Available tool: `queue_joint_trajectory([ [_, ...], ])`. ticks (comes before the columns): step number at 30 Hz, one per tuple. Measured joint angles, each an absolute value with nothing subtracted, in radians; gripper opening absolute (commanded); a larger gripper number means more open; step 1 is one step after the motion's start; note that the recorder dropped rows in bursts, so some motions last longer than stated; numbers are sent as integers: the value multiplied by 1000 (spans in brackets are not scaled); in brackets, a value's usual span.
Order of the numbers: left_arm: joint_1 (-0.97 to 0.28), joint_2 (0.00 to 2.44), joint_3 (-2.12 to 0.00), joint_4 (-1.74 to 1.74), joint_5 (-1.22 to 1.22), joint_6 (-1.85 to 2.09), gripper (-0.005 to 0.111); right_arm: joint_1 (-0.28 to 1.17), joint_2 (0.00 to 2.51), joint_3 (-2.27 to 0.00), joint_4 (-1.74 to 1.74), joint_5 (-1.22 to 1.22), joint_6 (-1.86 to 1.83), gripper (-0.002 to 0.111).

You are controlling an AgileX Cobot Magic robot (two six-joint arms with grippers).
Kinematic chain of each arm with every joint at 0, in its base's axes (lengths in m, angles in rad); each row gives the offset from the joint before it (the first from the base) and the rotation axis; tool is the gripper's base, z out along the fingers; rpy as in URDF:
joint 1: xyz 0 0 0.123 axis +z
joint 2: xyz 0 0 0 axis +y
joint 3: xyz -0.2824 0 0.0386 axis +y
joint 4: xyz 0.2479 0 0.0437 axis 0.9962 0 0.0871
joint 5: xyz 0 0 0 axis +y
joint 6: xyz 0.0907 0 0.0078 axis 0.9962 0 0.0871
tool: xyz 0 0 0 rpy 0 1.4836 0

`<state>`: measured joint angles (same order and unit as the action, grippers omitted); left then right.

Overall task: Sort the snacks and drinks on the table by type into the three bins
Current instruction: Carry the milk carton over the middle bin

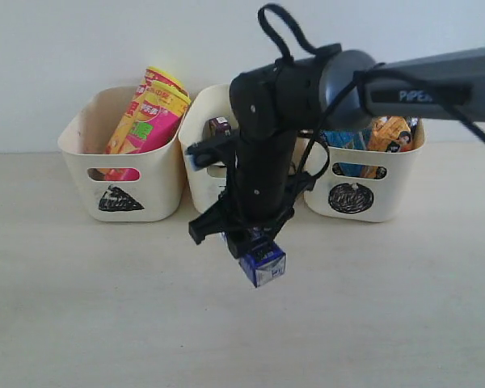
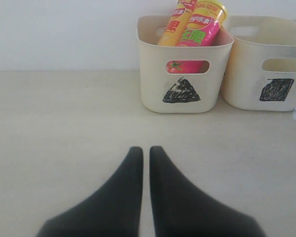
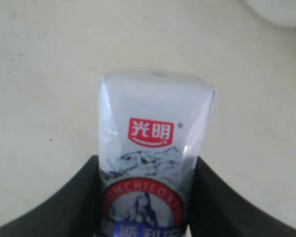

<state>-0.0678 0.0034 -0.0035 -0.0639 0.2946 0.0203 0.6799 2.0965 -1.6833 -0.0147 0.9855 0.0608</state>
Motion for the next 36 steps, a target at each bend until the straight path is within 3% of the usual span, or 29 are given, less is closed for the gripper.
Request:
queue_joint_trajectory([
  [7,-68,3,-4,-64,295,20,4,680,1969,-1683,-37,868,59,1],
  [15,-68,3,-4,-64,295,20,4,666,1940,-1683,-123,567,57,1],
  [36,-68,3,-4,-64,295,20,4,497,2138,-1683,-139,-39,59,1],
])
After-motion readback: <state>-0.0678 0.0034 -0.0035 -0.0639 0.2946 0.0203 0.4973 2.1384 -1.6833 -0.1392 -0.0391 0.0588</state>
